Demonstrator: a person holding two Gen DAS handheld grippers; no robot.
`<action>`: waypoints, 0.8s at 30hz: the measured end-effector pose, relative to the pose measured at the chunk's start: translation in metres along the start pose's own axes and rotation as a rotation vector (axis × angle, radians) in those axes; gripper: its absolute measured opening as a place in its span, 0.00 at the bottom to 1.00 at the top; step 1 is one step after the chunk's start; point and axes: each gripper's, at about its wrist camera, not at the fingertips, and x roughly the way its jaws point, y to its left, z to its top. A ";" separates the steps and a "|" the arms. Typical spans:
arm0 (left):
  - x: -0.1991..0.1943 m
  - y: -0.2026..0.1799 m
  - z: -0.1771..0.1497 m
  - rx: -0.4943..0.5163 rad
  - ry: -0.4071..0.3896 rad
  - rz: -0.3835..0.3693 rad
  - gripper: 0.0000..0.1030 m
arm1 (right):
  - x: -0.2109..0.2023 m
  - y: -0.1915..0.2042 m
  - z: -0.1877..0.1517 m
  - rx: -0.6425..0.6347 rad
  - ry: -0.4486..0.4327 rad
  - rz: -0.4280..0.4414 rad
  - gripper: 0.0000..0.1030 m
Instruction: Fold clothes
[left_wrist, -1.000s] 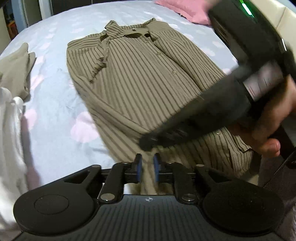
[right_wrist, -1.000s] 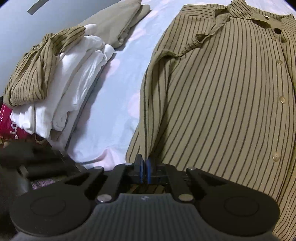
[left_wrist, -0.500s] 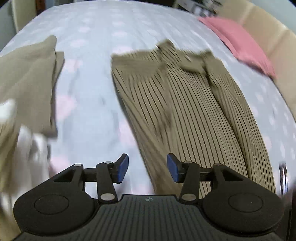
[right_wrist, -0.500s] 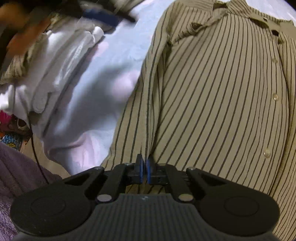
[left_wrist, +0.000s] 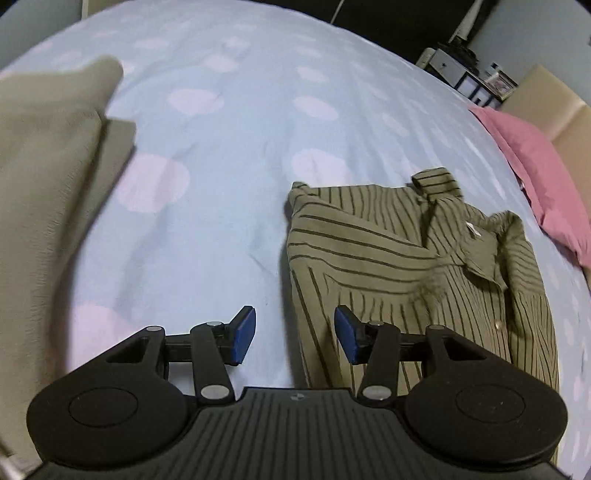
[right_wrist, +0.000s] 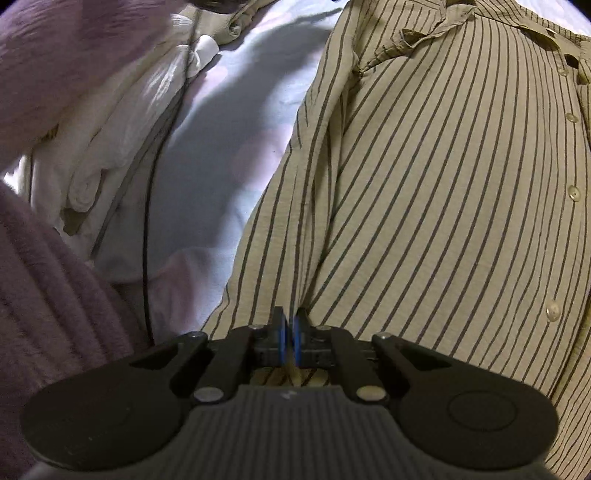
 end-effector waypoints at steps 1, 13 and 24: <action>0.006 0.001 0.001 -0.011 0.003 -0.009 0.25 | -0.001 -0.001 0.000 0.001 0.000 0.005 0.05; -0.022 -0.073 0.012 0.212 -0.140 0.014 0.00 | -0.048 -0.013 -0.015 0.021 -0.126 0.056 0.05; -0.004 -0.195 -0.003 0.473 -0.106 0.034 0.00 | -0.079 -0.036 -0.052 0.137 -0.169 0.043 0.04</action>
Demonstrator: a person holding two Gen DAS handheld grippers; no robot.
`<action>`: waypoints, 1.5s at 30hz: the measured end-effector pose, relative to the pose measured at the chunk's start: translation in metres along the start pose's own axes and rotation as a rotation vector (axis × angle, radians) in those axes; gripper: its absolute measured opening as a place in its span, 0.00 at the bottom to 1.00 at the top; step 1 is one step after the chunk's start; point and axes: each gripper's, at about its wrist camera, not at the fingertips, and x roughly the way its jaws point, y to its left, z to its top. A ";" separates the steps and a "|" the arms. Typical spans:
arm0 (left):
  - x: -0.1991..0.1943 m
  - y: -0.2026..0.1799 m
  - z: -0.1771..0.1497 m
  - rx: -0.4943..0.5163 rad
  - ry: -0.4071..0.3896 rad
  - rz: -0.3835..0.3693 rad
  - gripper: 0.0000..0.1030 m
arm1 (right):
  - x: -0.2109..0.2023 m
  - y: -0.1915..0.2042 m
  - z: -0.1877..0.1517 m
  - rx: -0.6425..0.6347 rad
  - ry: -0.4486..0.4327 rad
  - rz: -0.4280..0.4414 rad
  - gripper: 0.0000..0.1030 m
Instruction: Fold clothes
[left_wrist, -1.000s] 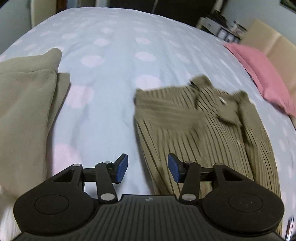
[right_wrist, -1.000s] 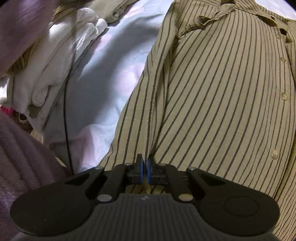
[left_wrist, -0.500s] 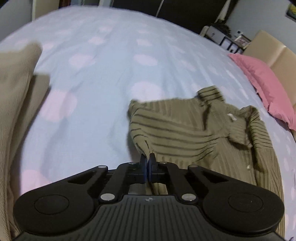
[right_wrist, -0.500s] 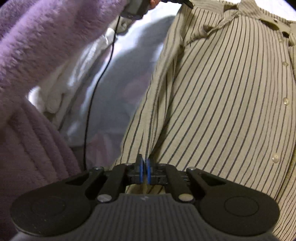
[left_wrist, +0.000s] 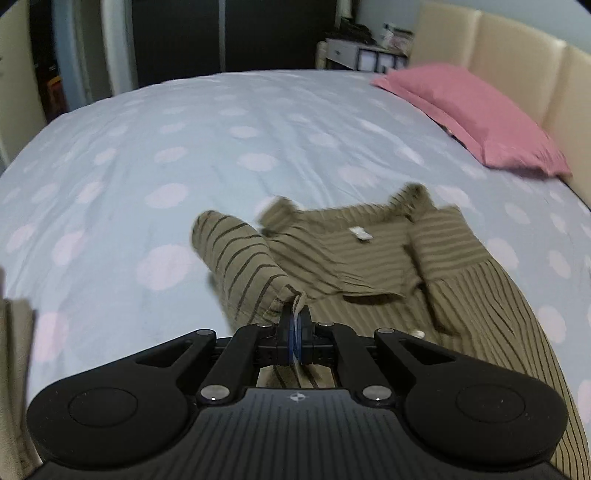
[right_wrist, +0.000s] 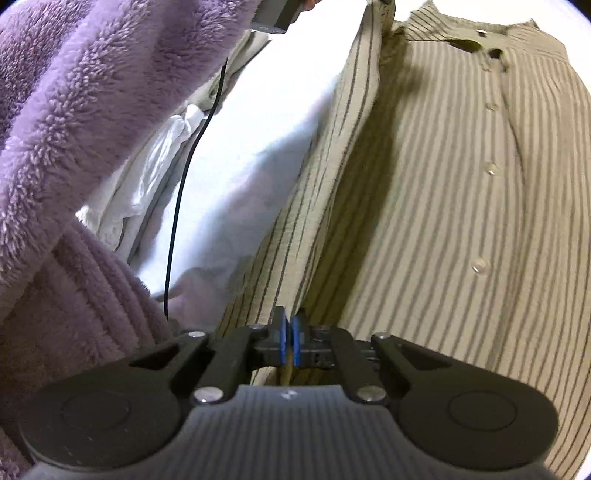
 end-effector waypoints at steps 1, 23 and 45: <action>0.005 -0.007 0.000 0.010 0.006 -0.006 0.00 | -0.002 -0.003 -0.003 0.010 0.000 -0.001 0.04; 0.068 -0.070 -0.013 0.051 0.106 -0.125 0.21 | 0.013 -0.071 -0.027 0.227 0.111 -0.042 0.04; -0.128 -0.094 -0.127 0.339 0.179 -0.149 0.39 | 0.030 -0.065 -0.048 0.200 0.143 0.015 0.08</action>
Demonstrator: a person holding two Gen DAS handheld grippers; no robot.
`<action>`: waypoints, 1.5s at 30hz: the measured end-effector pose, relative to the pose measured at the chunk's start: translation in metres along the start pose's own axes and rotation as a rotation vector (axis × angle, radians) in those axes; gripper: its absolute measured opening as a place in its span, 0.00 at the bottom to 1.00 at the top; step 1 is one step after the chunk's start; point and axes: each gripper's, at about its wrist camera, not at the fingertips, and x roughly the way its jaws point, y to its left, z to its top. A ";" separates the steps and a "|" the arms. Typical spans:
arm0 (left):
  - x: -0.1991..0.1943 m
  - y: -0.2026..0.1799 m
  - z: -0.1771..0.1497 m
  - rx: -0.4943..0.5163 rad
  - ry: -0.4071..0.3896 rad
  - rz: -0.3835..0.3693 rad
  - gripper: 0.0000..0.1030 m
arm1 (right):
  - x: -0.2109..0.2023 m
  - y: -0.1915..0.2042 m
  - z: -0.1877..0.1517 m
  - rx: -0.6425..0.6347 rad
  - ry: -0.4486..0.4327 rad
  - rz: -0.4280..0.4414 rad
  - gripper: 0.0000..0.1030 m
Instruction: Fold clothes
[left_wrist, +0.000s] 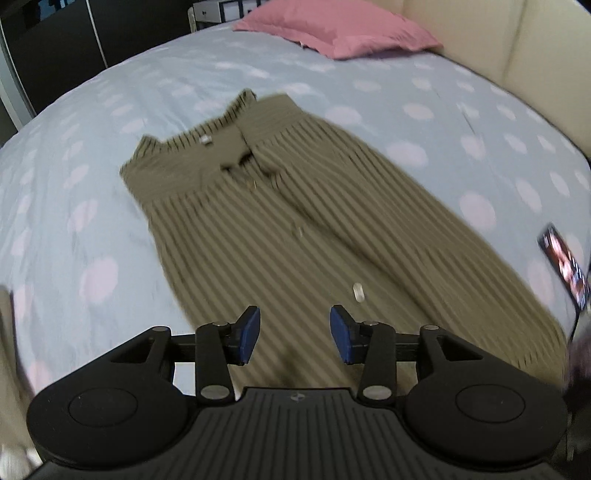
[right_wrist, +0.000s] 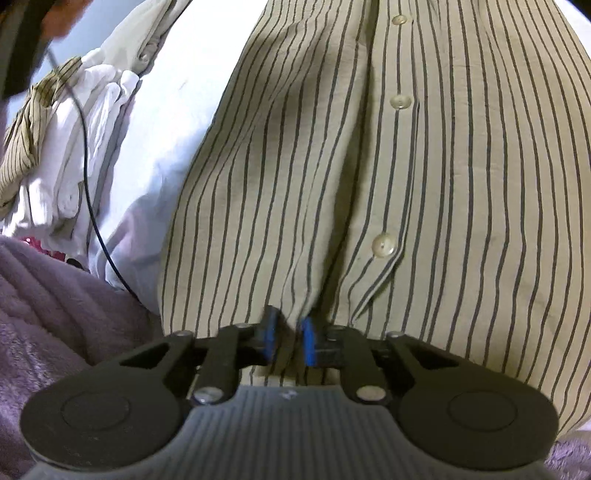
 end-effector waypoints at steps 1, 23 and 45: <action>-0.003 -0.002 -0.010 -0.008 0.006 -0.004 0.39 | -0.002 0.001 -0.002 -0.002 -0.005 -0.002 0.04; 0.015 -0.096 -0.149 -0.013 0.251 -0.086 0.39 | -0.007 0.015 -0.042 -0.145 -0.007 -0.109 0.07; 0.007 -0.189 -0.156 0.276 0.001 -0.122 0.44 | -0.023 0.014 -0.084 -0.579 -0.275 -0.447 0.29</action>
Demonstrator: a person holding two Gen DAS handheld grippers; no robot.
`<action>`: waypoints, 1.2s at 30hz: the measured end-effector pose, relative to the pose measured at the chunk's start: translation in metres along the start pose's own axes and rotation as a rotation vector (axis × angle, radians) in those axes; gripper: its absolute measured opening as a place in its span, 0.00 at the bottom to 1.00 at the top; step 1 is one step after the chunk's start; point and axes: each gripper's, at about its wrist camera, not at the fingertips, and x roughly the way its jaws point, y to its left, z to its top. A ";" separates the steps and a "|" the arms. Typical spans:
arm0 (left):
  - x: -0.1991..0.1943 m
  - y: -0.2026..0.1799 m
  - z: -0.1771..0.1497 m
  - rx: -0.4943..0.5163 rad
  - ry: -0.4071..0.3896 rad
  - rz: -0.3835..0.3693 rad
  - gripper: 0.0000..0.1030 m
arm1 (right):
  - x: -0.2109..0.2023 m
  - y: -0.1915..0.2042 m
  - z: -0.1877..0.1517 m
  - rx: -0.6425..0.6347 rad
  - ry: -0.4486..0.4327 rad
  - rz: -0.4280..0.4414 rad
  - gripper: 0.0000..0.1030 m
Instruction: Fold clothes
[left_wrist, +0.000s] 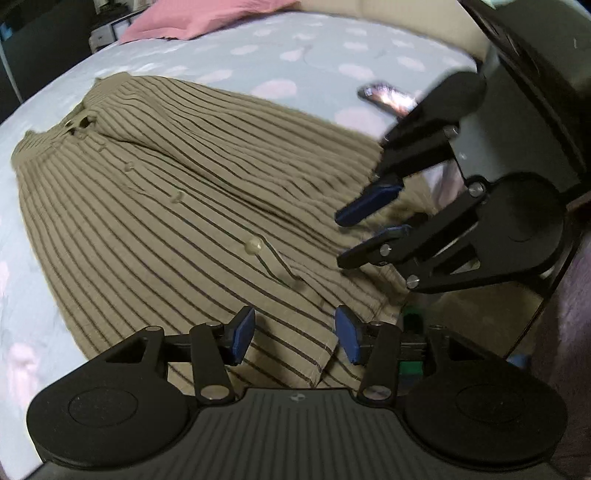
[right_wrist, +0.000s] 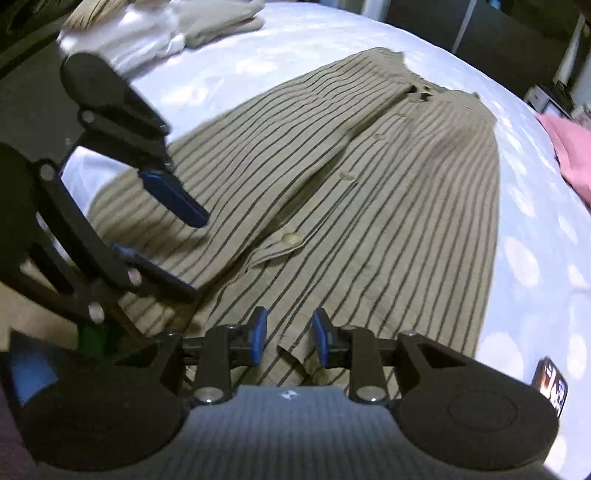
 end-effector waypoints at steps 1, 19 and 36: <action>0.006 -0.003 0.000 0.014 0.013 0.009 0.44 | 0.005 0.002 -0.001 -0.019 0.014 -0.013 0.29; -0.011 0.008 0.000 0.022 -0.013 -0.072 0.02 | -0.016 -0.014 0.007 0.062 -0.031 0.169 0.02; -0.021 -0.019 -0.016 0.174 -0.013 -0.027 0.51 | -0.021 0.003 -0.011 -0.073 -0.018 0.139 0.44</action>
